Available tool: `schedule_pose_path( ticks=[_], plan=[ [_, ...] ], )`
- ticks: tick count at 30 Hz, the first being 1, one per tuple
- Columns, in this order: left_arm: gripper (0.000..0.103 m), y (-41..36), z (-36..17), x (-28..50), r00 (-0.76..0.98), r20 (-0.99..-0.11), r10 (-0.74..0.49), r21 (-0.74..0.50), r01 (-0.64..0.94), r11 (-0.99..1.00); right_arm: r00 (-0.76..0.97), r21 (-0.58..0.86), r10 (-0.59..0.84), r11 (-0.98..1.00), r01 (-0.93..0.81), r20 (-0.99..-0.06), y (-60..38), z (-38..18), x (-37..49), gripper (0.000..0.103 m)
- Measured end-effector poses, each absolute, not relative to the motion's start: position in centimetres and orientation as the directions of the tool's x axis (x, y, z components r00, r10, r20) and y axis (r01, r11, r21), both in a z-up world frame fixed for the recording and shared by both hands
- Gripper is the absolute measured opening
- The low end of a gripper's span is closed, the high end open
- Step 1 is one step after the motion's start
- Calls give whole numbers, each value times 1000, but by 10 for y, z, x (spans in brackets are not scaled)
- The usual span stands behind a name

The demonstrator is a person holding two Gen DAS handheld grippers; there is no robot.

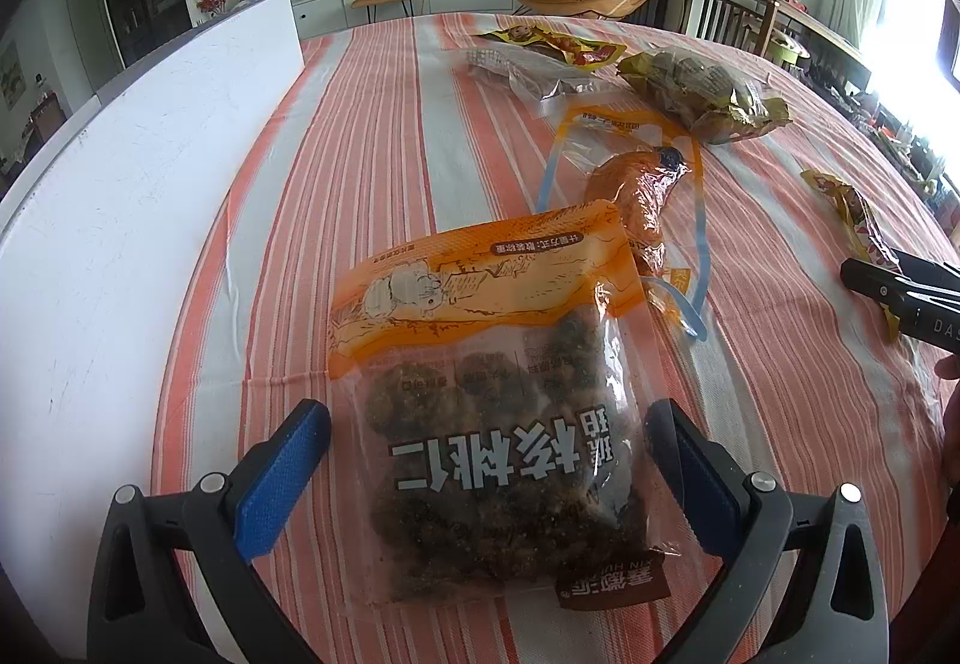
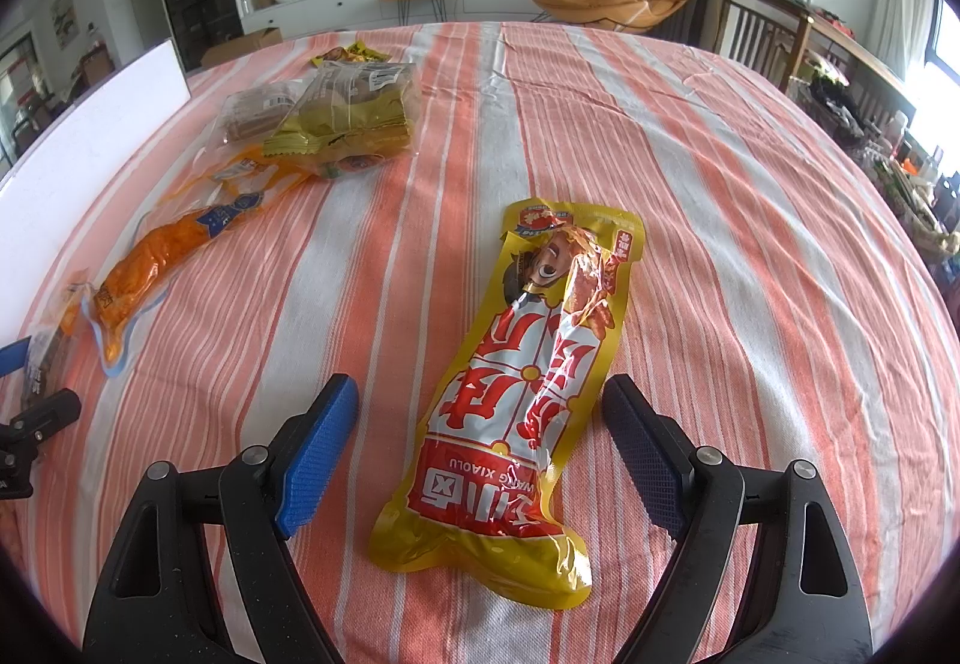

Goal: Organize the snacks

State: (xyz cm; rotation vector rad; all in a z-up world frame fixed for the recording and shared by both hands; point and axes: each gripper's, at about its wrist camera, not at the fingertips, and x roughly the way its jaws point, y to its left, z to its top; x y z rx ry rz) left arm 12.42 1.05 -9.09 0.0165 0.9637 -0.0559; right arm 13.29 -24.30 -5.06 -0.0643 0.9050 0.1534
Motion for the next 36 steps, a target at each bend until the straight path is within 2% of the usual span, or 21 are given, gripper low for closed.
schedule_pose_path(
  ticks=[29, 34, 36],
  plan=[
    [103, 8, -92, 127, 568, -822, -39, -10, 55, 998, 608, 8, 105, 987, -160, -787, -243, -51, 133, 86],
    [103, 9, -88, 141, 459, -887, -55, -11, 98, 995, 597, 21, 123, 984, -175, -793, -243, -50, 135, 87],
    [102, 14, -86, 140, 450, -892, -45, -10, 80, 997, 502, 83, 186, 972, -221, -844, -251, -43, 151, 86]
  ],
)
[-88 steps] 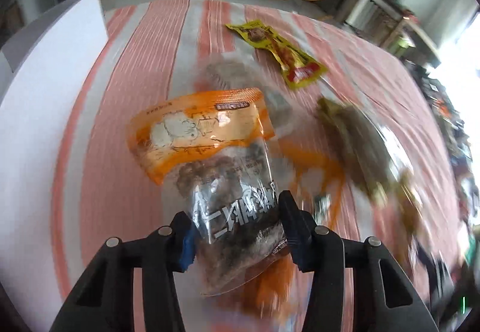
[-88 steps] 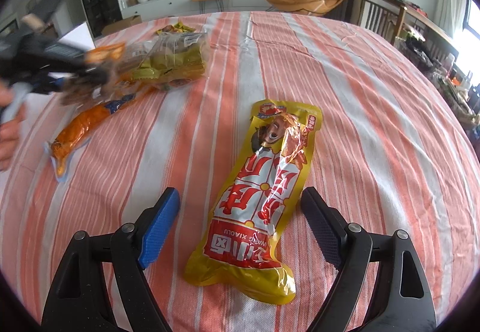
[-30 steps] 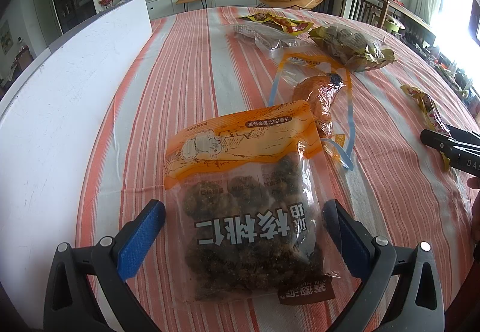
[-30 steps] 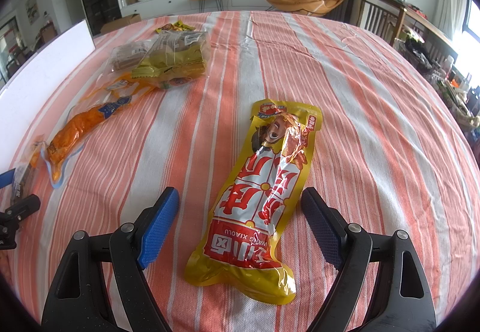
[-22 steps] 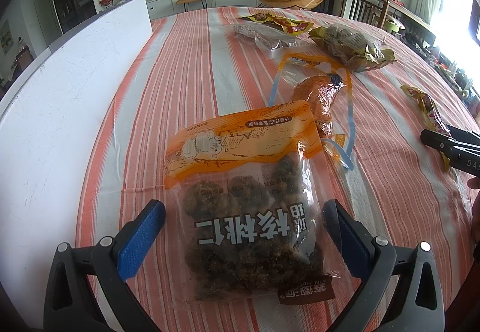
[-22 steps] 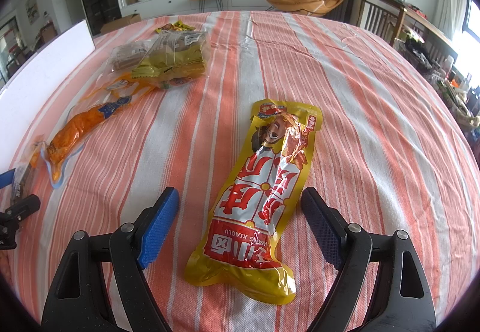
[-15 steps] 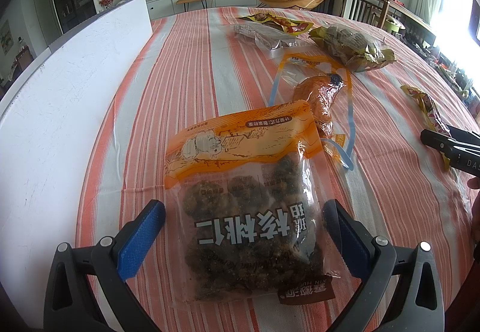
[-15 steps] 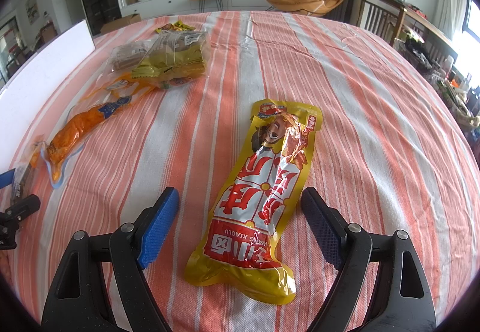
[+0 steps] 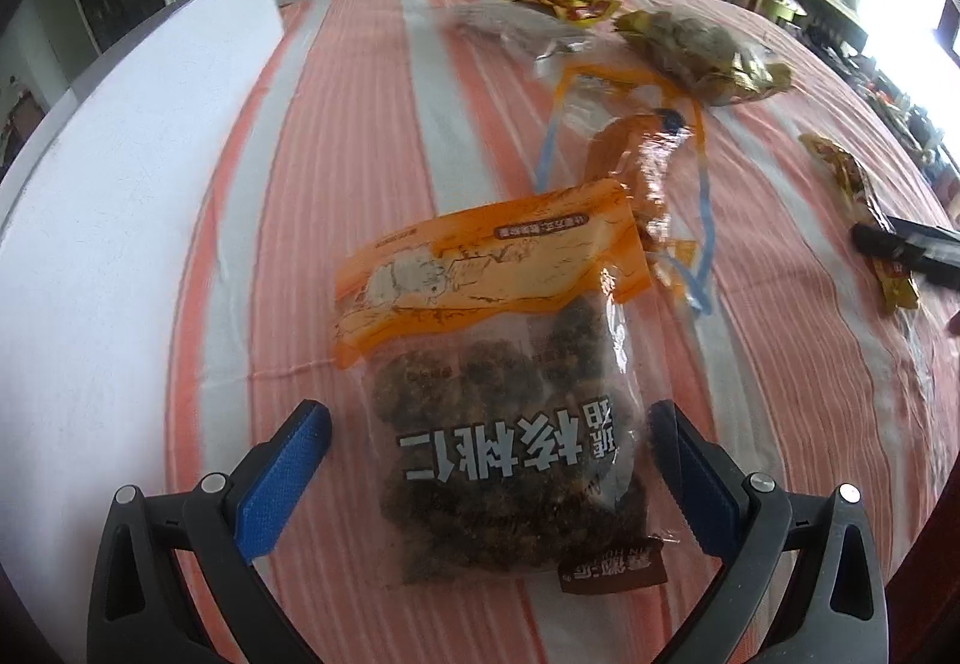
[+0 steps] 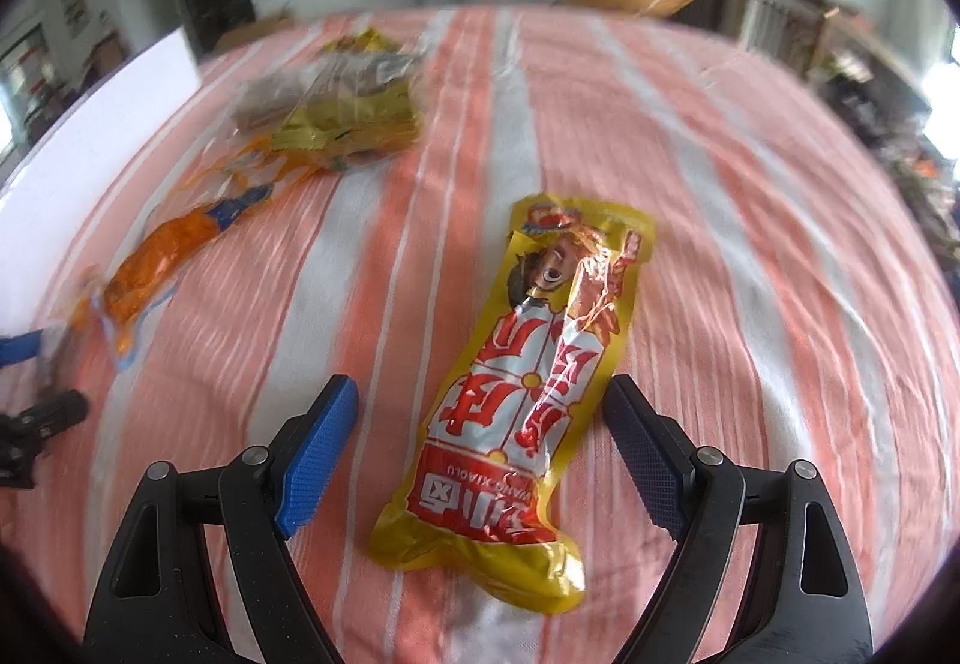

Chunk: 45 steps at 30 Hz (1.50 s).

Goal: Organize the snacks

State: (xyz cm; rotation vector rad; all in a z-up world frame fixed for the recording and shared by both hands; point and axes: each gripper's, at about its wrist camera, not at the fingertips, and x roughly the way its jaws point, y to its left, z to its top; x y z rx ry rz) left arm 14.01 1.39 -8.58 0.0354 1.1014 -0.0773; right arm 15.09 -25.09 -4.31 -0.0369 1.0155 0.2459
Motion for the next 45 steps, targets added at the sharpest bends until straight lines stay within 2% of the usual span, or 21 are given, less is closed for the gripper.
schedule_pose_path(
  ticks=[2, 3, 5, 6, 7, 9, 11, 14, 17, 20, 24, 29, 31, 32, 33, 34, 38, 40, 42, 44, 45],
  plan=[
    [95, 16, -86, 138, 458, -888, -46, -16, 70, 997, 405, 219, 276, 959, -181, -872, -267, -35, 169, 86],
    [87, 15, -84, 136, 474, -879, -47, -13, 75, 997, 380, 249, 292, 955, -159, -878, -271, -34, 175, 86],
    [77, 12, -80, 132, 488, -871, -57, -13, 93, 996, 330, 238, 277, 959, -154, -902, -270, -31, 186, 84],
    [71, 11, -78, 129, 497, -866, -58, -6, 106, 994, 315, 182, 234, 965, -188, -920, -262, -32, 190, 83],
    [69, 11, -76, 127, 501, -864, -57, 0, 114, 994, 293, 129, 190, 967, -218, -937, -255, -36, 190, 74],
    [68, 14, -73, 116, 509, -857, -81, -19, 127, 992, 305, -17, 60, 969, -247, -951, -243, -36, 184, 50],
    [68, 22, -68, 104, 517, -845, -139, -85, 126, 988, 269, 52, 113, 973, -224, -957, -247, -36, 178, 47],
    [68, 32, -57, 92, 533, -822, -201, -167, 113, 979, 294, 76, 134, 977, -200, -946, -254, -32, 161, 47],
    [68, 45, -27, 84, 576, -770, -274, -264, 103, 959, 328, 238, 282, 957, -167, -902, -257, -12, 143, 47],
    [68, 70, 14, 77, 642, -705, -303, -324, 90, 942, 360, 351, 412, 909, -225, -837, -227, 24, 136, 47],
    [68, 130, 58, 64, 723, -667, -182, -280, -16, 960, 330, 447, 586, 795, -410, -741, -134, 80, 132, 48],
    [70, 230, 64, 46, 696, -714, 72, -162, -264, 951, 202, 496, 738, 604, -624, -644, 7, 121, 114, 48],
    [81, 257, 54, 43, 647, -749, 145, -112, -339, 934, 160, 499, 768, 543, -676, -619, 62, 124, 105, 53],
    [83, 269, 48, 42, 619, -765, 178, -88, -374, 923, 142, 506, 779, 522, -687, -610, 76, 124, 106, 54],
    [83, 280, 41, 41, 592, -778, 210, -65, -407, 911, 116, 510, 787, 497, -702, -607, 98, 118, 103, 67],
    [83, 289, 34, 39, 569, -789, 230, -48, -431, 901, 94, 508, 783, 485, -712, -615, 113, 112, 102, 75],
    [84, 299, 24, 23, 578, -781, 235, -80, -467, 881, 138, 473, 771, 510, -719, -621, 105, 95, 98, 74],
    [86, 287, 23, 20, 609, -765, 208, -125, -458, 880, 220, 427, 751, 562, -708, -623, 71, 82, 102, 74],
    [86, 270, 25, 21, 643, -749, 160, -167, -417, 894, 302, 352, 701, 625, -697, -646, 39, 68, 106, 74],
    [87, 240, 33, 28, 679, -728, 95, -203, -346, 916, 425, 210, 583, 727, -654, -692, -11, 42, 111, 74],
    [91, 214, 37, 30, 699, -714, 43, -220, -282, 934, 471, 152, 523, 767, -624, -710, -32, 30, 113, 74]
  ],
)
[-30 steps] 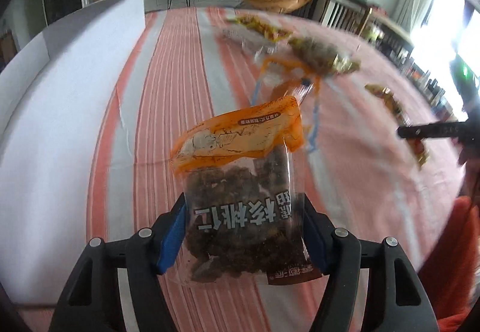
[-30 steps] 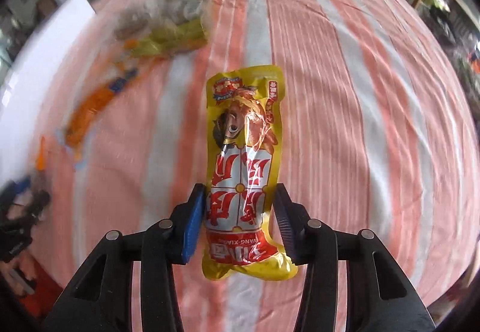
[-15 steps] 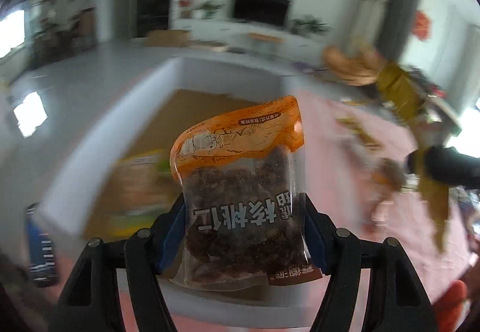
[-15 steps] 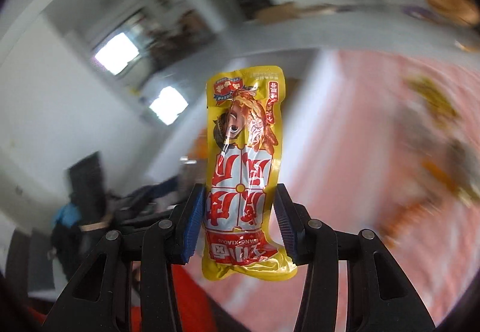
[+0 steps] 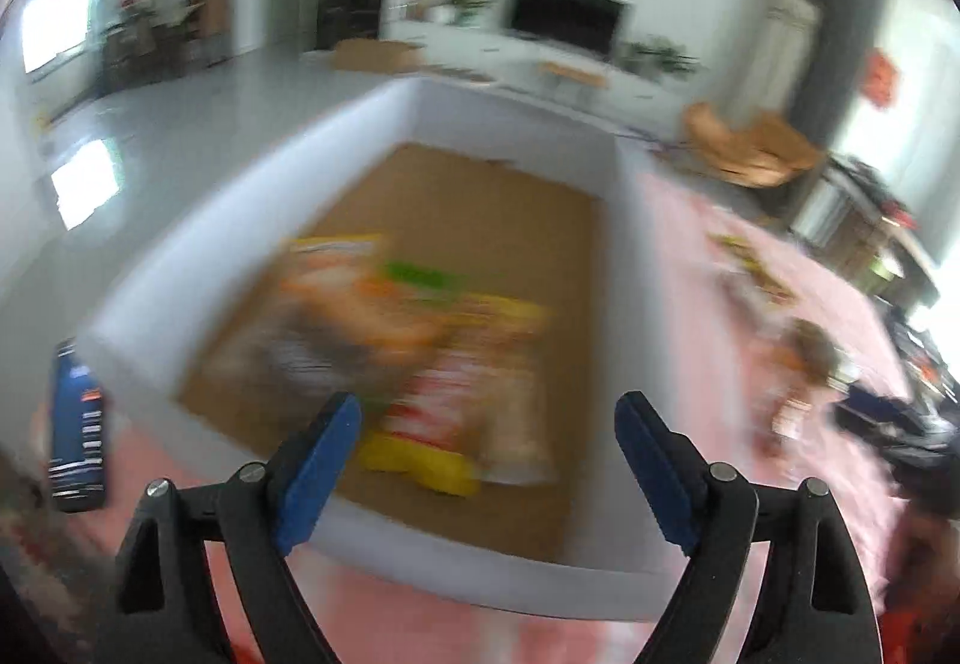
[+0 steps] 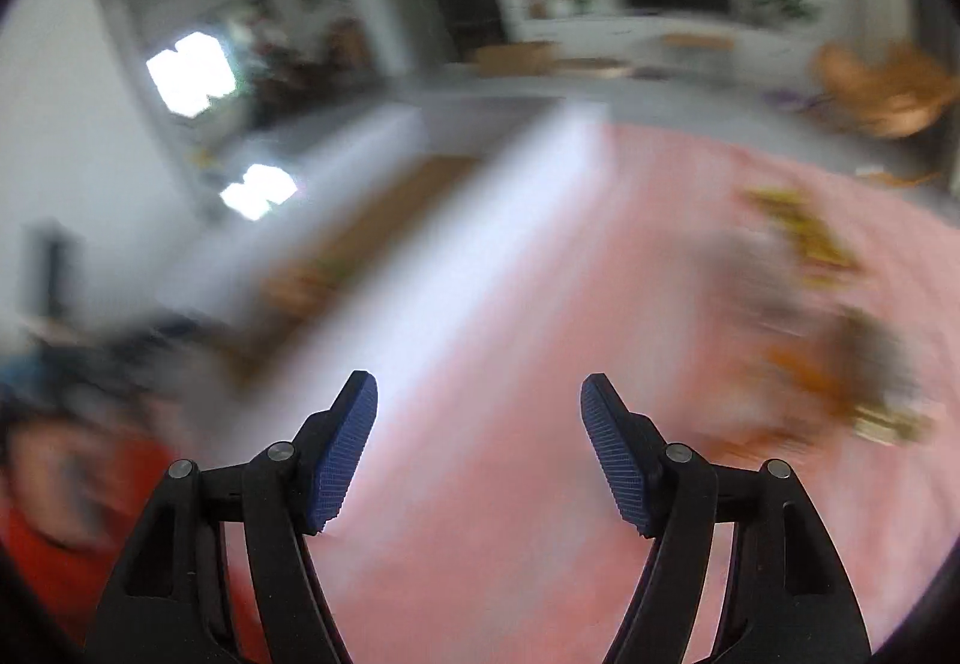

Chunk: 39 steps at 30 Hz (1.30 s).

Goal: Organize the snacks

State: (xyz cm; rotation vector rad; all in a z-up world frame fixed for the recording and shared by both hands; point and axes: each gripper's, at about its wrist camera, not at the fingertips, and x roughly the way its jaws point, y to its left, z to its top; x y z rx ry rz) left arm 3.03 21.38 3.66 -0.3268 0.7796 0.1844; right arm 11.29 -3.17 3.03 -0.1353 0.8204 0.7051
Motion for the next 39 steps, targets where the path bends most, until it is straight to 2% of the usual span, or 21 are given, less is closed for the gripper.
schedule_pose_path(
  ticks=[1, 3, 7, 10, 13, 17, 20, 22, 25, 39],
  plan=[
    [97, 195, 40, 31, 710, -705, 7, -228, -236, 945, 504, 107, 472, 798, -593, -724, -53, 20, 116, 74],
    [103, 143, 48, 36, 727, -680, -94, -240, -99, 966, 561, 20, 347, 862, -507, -752, -107, -6, 120, 74],
    [103, 42, 34, 50, 657, -707, -262, -215, 153, 965, 610, -60, 161, 944, -325, -776, -199, -35, 123, 74],
    [103, -9, -3, 73, 597, -766, -240, -117, 238, 964, 627, -78, 78, 973, -217, -775, -237, -44, 131, 74],
    [103, -22, -43, 101, 562, -811, -165, -30, 241, 970, 623, -68, 56, 983, -173, -780, -256, -43, 133, 74],
    [103, -12, -70, 127, 547, -826, -133, -16, 214, 977, 629, -57, 64, 984, -171, -775, -260, -44, 131, 75],
    [103, -5, -86, 147, 527, -840, -132, -24, 206, 978, 613, -18, 82, 988, -154, -786, -276, -48, 132, 82],
    [103, -1, -89, 145, 543, -830, -125, -13, 205, 979, 608, 19, 107, 989, -150, -786, -281, -51, 135, 84],
    [103, 2, -88, 134, 564, -816, -128, -11, 207, 978, 608, -12, 82, 989, -149, -789, -280, -55, 131, 86],
    [103, 4, -84, 124, 567, -814, -125, -13, 197, 980, 607, -2, 88, 989, -147, -790, -282, -56, 132, 87]
  ],
)
